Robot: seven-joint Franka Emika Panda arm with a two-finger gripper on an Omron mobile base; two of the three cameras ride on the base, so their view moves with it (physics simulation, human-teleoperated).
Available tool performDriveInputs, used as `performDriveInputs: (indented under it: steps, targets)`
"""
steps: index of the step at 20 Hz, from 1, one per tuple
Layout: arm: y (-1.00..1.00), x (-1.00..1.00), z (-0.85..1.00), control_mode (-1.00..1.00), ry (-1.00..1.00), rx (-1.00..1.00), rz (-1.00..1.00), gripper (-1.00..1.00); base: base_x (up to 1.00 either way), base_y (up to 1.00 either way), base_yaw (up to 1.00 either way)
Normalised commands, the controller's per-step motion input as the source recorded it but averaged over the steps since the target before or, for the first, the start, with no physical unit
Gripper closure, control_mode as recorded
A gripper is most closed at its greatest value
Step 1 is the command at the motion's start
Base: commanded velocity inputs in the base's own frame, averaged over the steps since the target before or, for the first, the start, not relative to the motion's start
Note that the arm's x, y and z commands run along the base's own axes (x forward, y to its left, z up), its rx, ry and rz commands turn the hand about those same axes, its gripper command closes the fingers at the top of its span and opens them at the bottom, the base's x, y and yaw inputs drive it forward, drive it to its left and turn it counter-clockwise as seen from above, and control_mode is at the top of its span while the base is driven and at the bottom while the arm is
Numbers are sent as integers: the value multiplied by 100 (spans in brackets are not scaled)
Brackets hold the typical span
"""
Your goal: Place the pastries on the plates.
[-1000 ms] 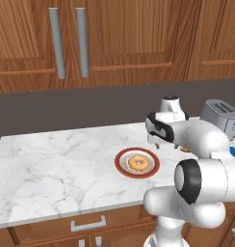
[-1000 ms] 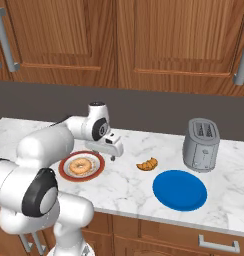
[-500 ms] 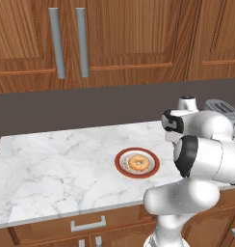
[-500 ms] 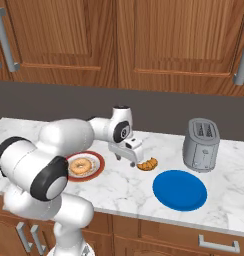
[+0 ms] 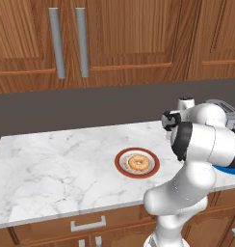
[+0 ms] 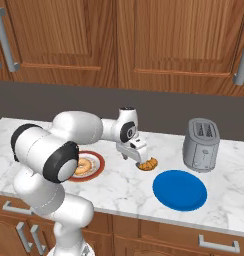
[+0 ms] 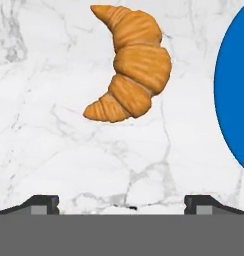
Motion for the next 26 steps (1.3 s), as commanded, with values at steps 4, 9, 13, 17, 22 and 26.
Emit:
performDriveInputs:
  steps: [4, 9, 13, 17, 22, 26]
  targets:
    - [-48, 1, 0, -100, 0, 0, -9, -100, 0, 0, 0]
    - [-30, 16, -9, -100, 0, 0, -6, -100, 0, 0, 0]
    - [-35, 19, -10, -100, 0, 0, -5, -100, 0, 0, 0]
    - [-21, 26, -19, -100, 0, 0, -4, -100, 0, 0, 0]
    - [-5, 32, -25, -100, 0, 0, -3, -100, 0, 0, 0]
    - [-10, 24, -18, -100, 0, 0, -1, -100, 0, 0, 0]
